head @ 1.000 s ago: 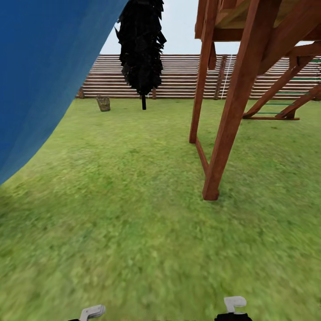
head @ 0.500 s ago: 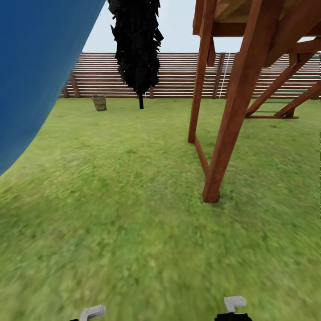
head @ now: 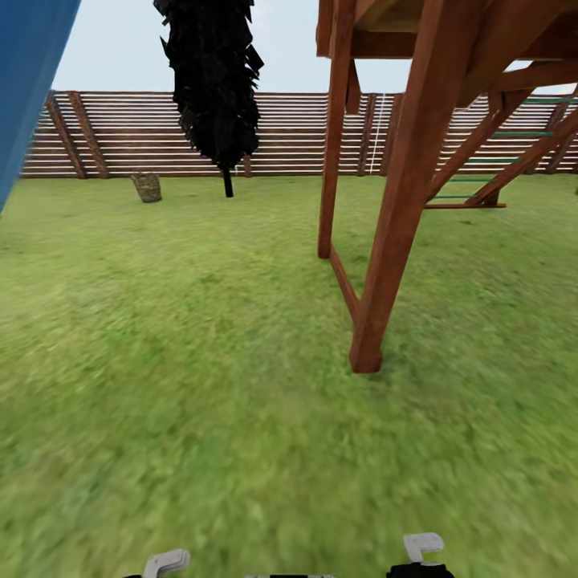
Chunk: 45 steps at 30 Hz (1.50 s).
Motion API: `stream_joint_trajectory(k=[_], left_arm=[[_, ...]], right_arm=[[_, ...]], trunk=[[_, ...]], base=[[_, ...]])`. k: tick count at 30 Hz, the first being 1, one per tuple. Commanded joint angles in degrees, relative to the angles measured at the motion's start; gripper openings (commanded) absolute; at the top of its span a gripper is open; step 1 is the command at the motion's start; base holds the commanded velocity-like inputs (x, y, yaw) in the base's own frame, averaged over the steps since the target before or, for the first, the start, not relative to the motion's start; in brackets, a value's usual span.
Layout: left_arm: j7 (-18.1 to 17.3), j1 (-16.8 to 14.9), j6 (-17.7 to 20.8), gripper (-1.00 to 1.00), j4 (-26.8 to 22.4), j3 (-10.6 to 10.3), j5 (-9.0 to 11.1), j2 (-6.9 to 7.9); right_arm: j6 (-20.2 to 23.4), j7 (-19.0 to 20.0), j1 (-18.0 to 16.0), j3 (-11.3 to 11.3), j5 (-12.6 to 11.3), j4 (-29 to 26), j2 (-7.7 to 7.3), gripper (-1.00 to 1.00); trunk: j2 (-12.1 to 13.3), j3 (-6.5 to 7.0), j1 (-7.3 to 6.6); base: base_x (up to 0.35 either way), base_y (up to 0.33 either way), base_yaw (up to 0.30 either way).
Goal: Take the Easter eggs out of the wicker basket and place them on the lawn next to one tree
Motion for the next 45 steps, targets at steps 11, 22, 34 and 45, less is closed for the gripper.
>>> stream_joint_trajectory(k=[11, 22, 34, 45], left_arm=[[0.0, 0.0, -5.8, 1.00, -3.7, 0.3, 0.2, 0.42], [0.0, 0.0, -6.9, 1.00, -9.8, 0.4, 1.7, -0.02], [-0.2, 0.0, -7.0, 1.00, -9.8, 0.3, 2.5, -0.02], [-1.5, 0.0, -7.0, 1.00, -9.4, 0.3, 2.7, -0.07]], right_arm=[[-5.3, -0.1, 0.0, 0.5, 0.5, -0.9, 0.23, 1.00], [-11.5, -0.1, -0.1, 0.5, 0.9, -1.2, 0.29, 1.00], [-12.9, -0.1, -0.1, 0.6, 1.0, -2.0, 0.26, 1.00], [-13.4, -0.1, -0.1, 0.6, 1.0, -2.0, 0.27, 1.00]], trunk=[[-2.9, -2.20, 1.67], [-3.0, -4.63, 1.95], [-3.2, -7.29, 2.26], [-3.2, -7.51, 2.29]], base=[[0.266, 0.000, -0.001], [0.071, 0.000, 0.000], [0.101, 0.000, 0.000], [0.025, 0.000, 0.000]])
